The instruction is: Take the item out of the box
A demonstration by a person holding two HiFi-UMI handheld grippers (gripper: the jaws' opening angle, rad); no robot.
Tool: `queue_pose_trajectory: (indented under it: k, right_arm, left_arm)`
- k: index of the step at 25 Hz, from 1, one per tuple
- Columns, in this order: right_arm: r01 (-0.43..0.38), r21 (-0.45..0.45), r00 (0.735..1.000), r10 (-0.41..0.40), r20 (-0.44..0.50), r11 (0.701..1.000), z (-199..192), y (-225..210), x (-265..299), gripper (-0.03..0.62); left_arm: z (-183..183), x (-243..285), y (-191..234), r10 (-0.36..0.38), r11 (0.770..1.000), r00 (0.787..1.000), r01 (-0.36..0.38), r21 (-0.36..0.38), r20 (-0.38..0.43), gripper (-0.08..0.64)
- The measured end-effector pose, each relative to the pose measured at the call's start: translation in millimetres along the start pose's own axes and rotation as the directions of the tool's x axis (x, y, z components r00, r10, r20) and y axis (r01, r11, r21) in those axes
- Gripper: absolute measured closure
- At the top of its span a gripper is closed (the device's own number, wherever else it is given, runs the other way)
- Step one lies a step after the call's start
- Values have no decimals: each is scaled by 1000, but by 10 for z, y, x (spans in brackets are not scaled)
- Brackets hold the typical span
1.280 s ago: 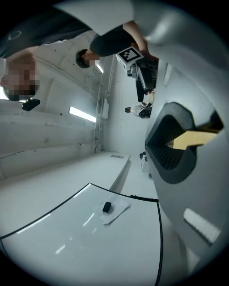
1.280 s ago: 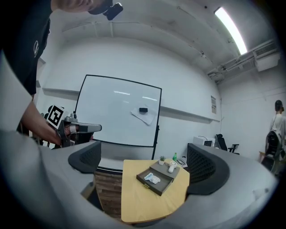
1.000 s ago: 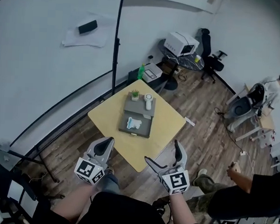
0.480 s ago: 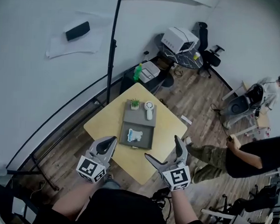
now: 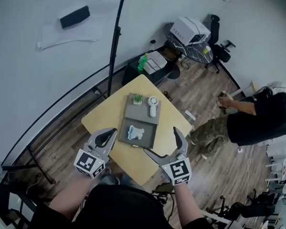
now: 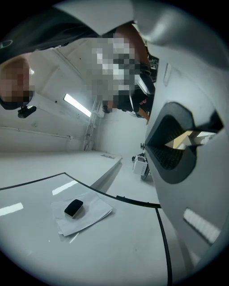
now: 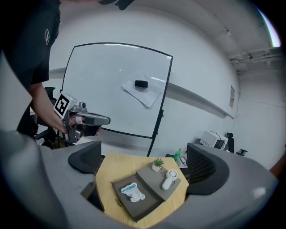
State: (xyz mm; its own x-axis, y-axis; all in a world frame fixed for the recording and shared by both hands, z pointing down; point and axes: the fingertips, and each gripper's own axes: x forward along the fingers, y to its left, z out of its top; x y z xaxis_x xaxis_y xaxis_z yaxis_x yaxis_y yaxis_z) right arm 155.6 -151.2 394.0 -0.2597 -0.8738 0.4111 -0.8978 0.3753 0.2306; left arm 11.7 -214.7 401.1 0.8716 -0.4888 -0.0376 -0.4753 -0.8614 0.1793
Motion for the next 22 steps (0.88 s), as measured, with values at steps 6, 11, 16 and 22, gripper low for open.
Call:
queue_pose_trajectory:
  k: [6,11,16,22]
  right_arm:
    - [-93,-38,995,92,-38,995,-98,-118,225,-2]
    - [-169,-60,983,163,-90,984,-235,-159,456,0]
    - [-233,-72,965,221,-143,970,-367,-191,669,0]
    - [-291,-105,941,264,-214,951,-550,-205,936,0]
  left_arm:
    - [38,159,123,60,998,998,-60,18,1,561]
    - [-17,304,169,76,997,997,-76,12,-7,561]
    - [-118,381,198,89,996,996,-89,11,-15,561]
    - [-220,424,304,105,994,994,-104,10,-22,561]
